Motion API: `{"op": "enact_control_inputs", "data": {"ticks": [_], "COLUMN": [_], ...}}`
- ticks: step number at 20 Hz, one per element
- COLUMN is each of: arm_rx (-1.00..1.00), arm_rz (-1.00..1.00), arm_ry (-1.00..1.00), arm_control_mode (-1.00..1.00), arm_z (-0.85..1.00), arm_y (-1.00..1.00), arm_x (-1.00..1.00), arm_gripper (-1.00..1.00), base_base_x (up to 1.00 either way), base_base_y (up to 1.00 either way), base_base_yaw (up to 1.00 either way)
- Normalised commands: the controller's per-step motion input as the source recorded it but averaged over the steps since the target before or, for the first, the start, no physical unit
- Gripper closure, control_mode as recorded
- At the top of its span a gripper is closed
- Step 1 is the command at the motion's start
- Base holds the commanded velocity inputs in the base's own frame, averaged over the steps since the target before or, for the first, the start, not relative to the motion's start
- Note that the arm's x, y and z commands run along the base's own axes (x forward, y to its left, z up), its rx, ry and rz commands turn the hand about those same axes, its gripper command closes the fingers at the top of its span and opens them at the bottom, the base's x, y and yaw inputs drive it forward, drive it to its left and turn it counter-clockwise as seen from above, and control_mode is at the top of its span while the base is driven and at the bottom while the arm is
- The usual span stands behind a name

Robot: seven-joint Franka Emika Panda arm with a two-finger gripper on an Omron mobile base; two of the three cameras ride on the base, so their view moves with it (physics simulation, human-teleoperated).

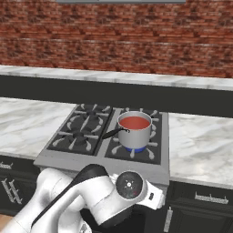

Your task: Wait until the marinara sauce is simmered to a deep red color and then turn off the stove.

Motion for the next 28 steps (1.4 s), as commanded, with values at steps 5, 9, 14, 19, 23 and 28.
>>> {"op": "enact_control_inputs", "data": {"ticks": [5, 9, 14, 19, 23, 28], "arm_rx": [-0.14, -0.10, -0.09, -0.11, -0.12, -0.10], "arm_rz": [0.11, 0.09, 0.08, 0.09, 0.08, 0.06], "arm_ry": [-0.21, -0.19, -0.20, -0.19, -0.25, -0.23], "arm_control_mode": [-1.00, -1.00, -1.00, -1.00, -1.00, -1.00], "arm_z": [-0.30, -0.26, -0.35, -0.34, -0.32, -0.28], "arm_y": [0.00, -0.01, -0.15, -0.10, -0.15, -0.19], "arm_x": [-0.09, -0.04, 0.00, 0.00, 0.00, 0.00], "arm_gripper": [-1.00, -1.00, -1.00, -1.00, -1.00, -1.00], "base_base_x": [0.00, 0.00, 0.00, 0.00, 0.00, 0.00], "base_base_y": [0.00, 0.00, 0.00, 0.00, 0.00, 0.00], "base_base_yaw": [0.00, 0.00, 0.00, 0.00, 0.00, 0.00]}}
